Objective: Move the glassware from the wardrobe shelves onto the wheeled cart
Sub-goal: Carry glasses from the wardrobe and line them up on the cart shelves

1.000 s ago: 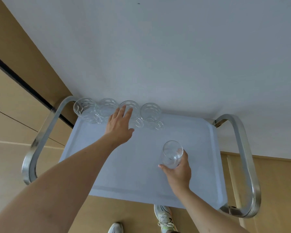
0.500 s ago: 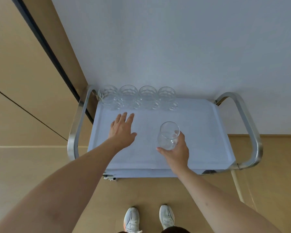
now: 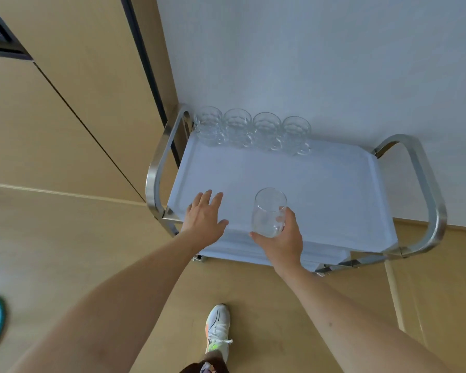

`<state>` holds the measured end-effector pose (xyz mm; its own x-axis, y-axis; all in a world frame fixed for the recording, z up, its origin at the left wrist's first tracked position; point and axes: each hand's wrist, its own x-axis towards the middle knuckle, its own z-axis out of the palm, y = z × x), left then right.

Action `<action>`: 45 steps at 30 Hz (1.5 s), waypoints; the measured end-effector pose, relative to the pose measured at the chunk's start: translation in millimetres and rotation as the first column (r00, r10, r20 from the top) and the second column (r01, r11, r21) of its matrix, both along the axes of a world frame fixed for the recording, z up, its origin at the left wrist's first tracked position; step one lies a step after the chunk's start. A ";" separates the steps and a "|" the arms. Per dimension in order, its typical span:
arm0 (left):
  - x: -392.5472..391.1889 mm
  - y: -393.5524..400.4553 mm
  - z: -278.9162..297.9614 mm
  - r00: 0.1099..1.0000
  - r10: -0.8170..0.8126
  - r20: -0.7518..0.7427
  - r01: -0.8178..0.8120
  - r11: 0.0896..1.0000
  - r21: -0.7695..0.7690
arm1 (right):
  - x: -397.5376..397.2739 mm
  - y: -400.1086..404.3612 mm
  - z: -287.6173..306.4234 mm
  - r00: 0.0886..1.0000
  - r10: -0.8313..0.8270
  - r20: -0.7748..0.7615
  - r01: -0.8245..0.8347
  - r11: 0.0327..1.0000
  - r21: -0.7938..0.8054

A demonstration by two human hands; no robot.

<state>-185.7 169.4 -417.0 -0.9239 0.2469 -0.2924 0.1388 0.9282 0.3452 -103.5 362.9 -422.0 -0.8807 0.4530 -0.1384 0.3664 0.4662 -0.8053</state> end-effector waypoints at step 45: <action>15.4 -26.1 -288.2 0.971 0.048 -0.235 -0.043 0.999 0.028 | -34.2 -44.1 -291.6 0.972 0.118 -0.202 -0.127 0.991 -0.031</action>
<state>-170.4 143.3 -705.2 -0.9766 0.2067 -0.0599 0.1762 0.9279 0.3285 -137.7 318.8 -713.5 -0.9408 0.3376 0.0286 0.1387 0.4608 -0.8766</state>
